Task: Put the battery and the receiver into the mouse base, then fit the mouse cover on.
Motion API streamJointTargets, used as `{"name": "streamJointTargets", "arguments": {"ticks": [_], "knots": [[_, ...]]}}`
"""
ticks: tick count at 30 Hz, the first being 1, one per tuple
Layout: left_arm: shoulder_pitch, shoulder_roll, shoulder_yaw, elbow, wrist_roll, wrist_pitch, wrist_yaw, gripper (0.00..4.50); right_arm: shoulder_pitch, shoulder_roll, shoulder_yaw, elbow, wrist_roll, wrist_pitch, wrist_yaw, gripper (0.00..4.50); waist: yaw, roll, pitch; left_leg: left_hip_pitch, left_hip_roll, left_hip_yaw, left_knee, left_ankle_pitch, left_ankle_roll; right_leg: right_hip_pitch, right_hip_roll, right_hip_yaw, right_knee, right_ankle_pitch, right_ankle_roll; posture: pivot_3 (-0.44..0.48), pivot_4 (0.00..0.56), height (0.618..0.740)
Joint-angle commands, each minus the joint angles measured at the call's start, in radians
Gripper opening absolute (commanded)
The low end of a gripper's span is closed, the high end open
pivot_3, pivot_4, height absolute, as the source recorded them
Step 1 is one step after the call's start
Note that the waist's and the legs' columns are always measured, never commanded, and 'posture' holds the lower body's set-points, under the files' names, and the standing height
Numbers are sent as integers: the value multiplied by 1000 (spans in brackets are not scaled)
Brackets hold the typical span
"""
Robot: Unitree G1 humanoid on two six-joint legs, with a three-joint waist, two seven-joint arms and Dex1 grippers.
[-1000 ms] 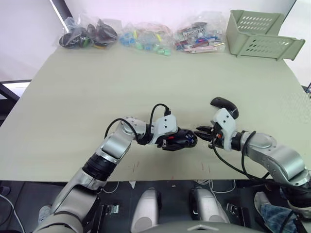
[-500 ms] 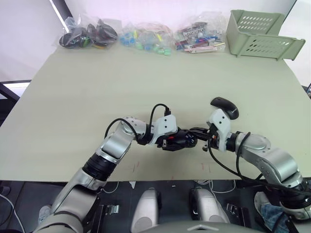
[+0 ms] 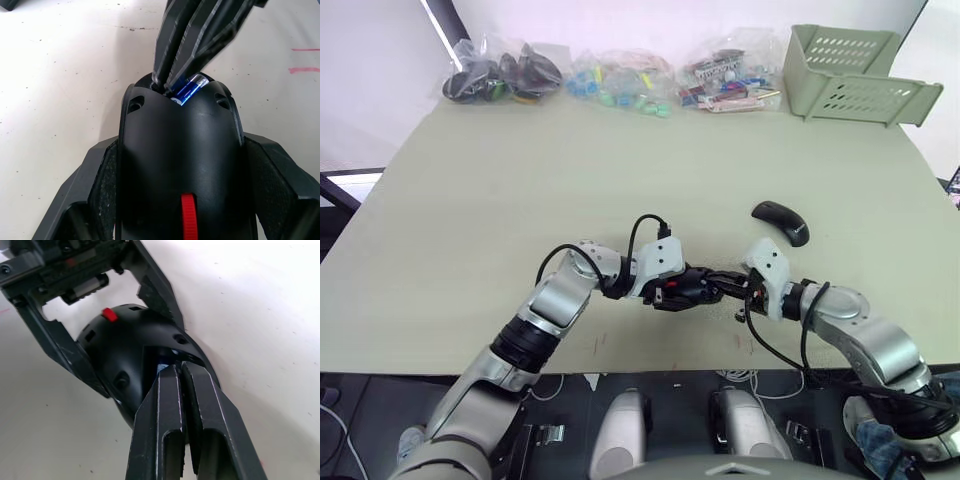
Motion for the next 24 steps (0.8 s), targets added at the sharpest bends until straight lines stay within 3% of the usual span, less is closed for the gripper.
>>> {"name": "streamJointTargets", "arguments": {"ticks": [1, 5, 9, 12, 17, 18, 20, 24], "knots": [[-1, 10, -4, 13, 30, -5, 7, 2926, 52, -9, -12, 85, -2, 74, 3, 159, 0, 0, 0, 1, 0, 0, 0, 0, 0, 1, 0, 0, 0, 0, 0, 0, 150, 740], [-5, 6, -1, 23, 34, -15, 10, 2926, 61, 21, -91, 2, 54, -21, 31, 159, 2, 0, 0, 2, 0, 1, 0, 0, 0, 2, 0, 1, 0, 0, 0, 0, 150, 740], [-3, 7, 3, 23, 35, -21, 10, 2926, 65, -26, -198, -76, 145, -38, 114, 159, 2, 0, 0, 2, 0, 1, 0, 0, 0, 2, 0, 1, 0, 0, 0, 0, 150, 740], [-4, 6, 6, 26, 35, -27, 12, 2926, 101, -125, -270, -113, 184, -64, 226, 899, 4, 0, 0, 2, 0, 2, 0, 0, 0, 2, 0, 2, 0, 0, 0, 0, 150, 740], [-9, 0, 34, 8, -4, 0, 2, 2926, 164, -279, -330, -155, 206, -90, 369, 3186, 2, 0, 1, 2, 0, 1, -1, 0, 0, 2, 0, 1, -1, 0, 0, 0, 150, 740], [-13, -1, 45, 3, -19, 7, -3, 3949, 168, -300, -350, -159, 210, -99, 388, 3692, 3, 1, 1, 2, 0, 1, -1, 0, 0, 2, 0, 1, 0, 0, 1, 0, 150, 740], [-17, 6, 62, -11, -36, 18, -11, 4500, 176, -327, -396, -159, 235, -99, 408, 4488, 2, 1, 1, 2, 0, 1, -1, 0, 0, 2, 0, 1, 0, -2, 3, 0, 150, 740], [8, 42, 135, -72, -90, 22, -28, 4500, 234, -350, -473, -150, 247, -103, 424, 4488, 6, 0, 1, 2, 0, 2, -1, 0, 0, 2, 0, 2, -1, -2, 3, 0, 150, 740]]}}
